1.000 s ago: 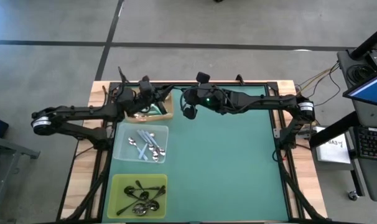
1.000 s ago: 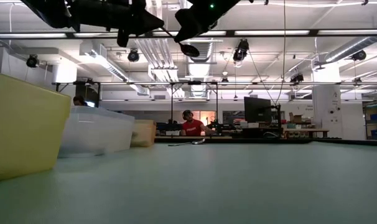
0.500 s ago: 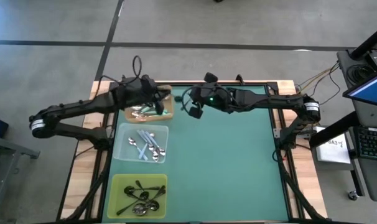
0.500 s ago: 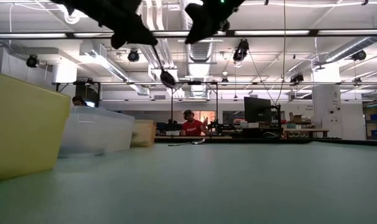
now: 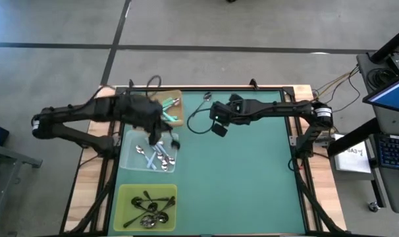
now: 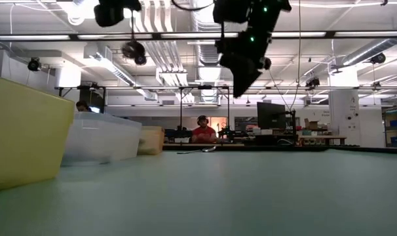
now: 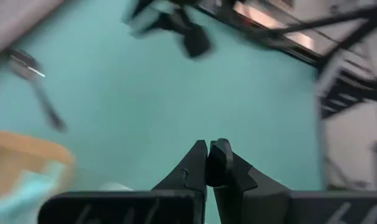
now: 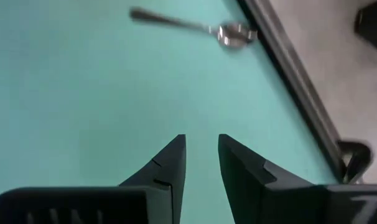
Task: Sort silverware by color (type)
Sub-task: Put the black spoon into the yellow bin
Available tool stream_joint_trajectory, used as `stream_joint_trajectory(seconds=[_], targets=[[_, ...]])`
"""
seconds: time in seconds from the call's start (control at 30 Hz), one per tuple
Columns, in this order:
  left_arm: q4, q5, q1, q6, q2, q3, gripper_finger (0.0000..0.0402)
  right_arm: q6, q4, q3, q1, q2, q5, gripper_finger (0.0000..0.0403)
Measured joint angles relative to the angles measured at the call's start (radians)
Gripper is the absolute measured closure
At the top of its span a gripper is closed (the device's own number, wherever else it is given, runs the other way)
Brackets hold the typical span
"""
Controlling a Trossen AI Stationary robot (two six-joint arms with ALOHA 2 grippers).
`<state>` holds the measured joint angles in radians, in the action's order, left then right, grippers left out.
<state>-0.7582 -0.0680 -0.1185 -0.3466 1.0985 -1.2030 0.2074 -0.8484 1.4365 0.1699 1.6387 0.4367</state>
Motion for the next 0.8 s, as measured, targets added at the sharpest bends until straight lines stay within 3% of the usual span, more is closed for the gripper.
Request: stream_joint_trajectory(seconds=[0.2,0.37,0.47,0.7,0.8], targets=[[-0.037,0.11,0.309,-0.315,0.013,0.001,0.0401,0.09,-0.002,-0.082,-0.006,0.021,-0.023,0.0321],[-0.129,0.258,0.567,-0.609,0.04,0.001,0.0401,0.065,0.028,-0.118,-0.027,0.021,-0.097,0.0321],[-0.194,0.28,0.687,-0.78,0.069,0.002,0.0401,0.037,0.067,-0.122,-0.04,0.021,-0.107,0.0325],[-0.405,0.231,0.83,-1.114,0.191,0.003,0.0401,0.0,0.143,-0.123,-0.057,0.021,-0.146,0.0326],[-0.418,0.194,0.833,-1.151,0.242,0.003,0.0401,-0.001,0.157,-0.123,-0.057,0.021,-0.167,0.0326]])
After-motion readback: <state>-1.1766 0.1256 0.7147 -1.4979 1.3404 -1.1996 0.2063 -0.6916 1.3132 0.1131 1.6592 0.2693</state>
